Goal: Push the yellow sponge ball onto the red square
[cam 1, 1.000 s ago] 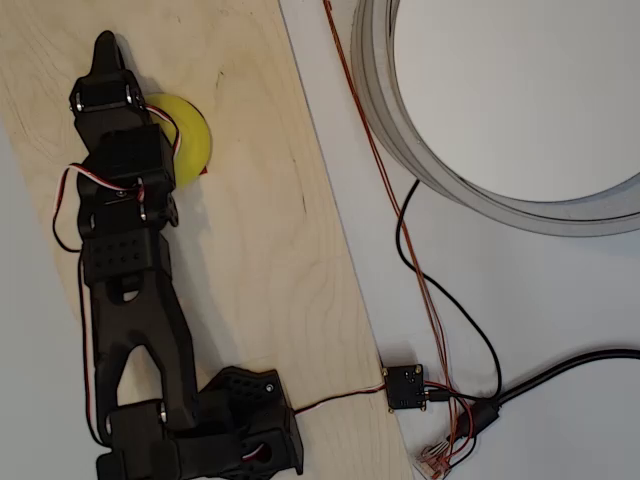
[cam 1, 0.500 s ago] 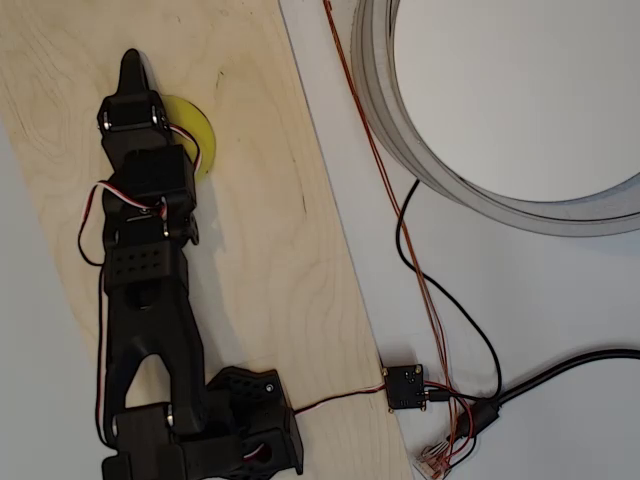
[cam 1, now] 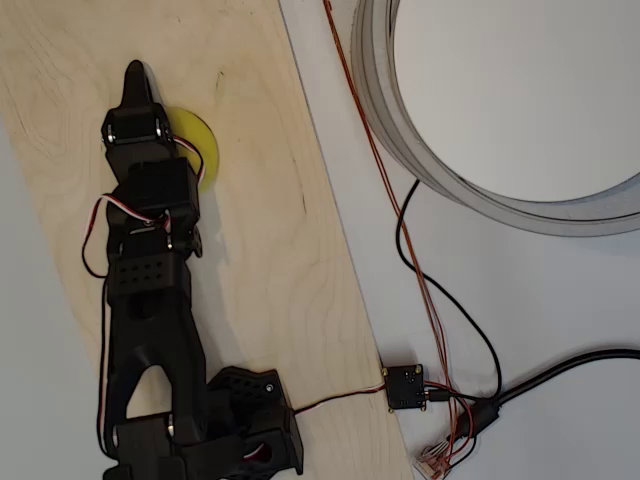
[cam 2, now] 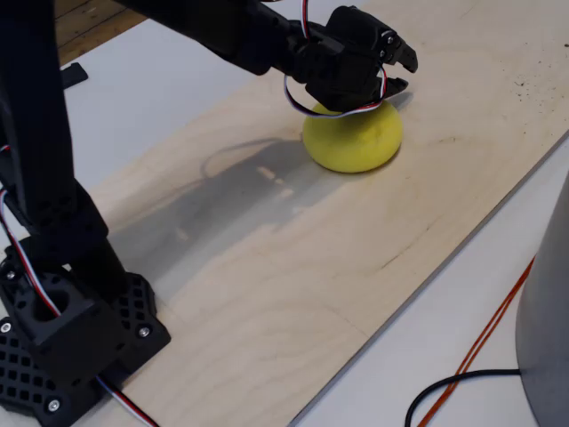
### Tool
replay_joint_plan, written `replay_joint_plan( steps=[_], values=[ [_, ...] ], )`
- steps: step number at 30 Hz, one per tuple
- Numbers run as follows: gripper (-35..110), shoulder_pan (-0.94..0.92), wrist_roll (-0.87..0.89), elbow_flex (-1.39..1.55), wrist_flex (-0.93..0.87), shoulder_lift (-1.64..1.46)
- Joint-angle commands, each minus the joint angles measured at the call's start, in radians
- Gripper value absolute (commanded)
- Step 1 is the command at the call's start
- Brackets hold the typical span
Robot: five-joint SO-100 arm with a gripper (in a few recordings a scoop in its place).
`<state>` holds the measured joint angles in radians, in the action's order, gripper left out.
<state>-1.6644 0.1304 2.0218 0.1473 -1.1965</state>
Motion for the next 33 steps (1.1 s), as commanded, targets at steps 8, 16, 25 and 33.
replay_joint_plan(
  steps=[8, 16, 25, 33],
  values=[
    [4, 0.023, -0.061, -0.075, -0.005, -0.167],
    [5, 0.058, -0.061, -0.161, -0.011, -0.296],
    [0, 0.055, -0.005, -0.368, -0.250, -0.242],
    [0, 0.061, 0.037, -0.374, -0.253, -0.230]
  ],
)
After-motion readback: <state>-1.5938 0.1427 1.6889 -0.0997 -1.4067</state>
